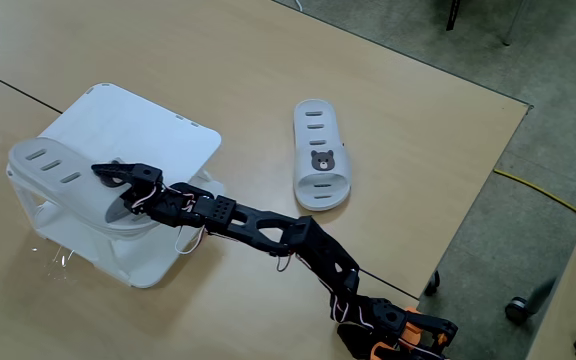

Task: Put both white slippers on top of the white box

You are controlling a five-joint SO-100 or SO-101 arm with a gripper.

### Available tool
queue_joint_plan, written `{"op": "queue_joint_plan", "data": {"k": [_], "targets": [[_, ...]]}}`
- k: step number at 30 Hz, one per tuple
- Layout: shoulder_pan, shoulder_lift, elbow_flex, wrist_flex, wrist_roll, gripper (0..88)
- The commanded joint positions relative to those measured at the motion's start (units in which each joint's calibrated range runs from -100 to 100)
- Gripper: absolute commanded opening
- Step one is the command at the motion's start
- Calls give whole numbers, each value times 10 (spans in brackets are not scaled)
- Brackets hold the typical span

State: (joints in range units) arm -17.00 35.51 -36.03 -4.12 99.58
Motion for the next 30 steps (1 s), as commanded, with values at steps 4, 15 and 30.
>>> {"op": "queue_joint_plan", "data": {"k": [4,15,30], "targets": [[27,27,-129,-1,4,8],[33,21,-128,-1,4,190],[29,-41,-46,1,4,284]]}}
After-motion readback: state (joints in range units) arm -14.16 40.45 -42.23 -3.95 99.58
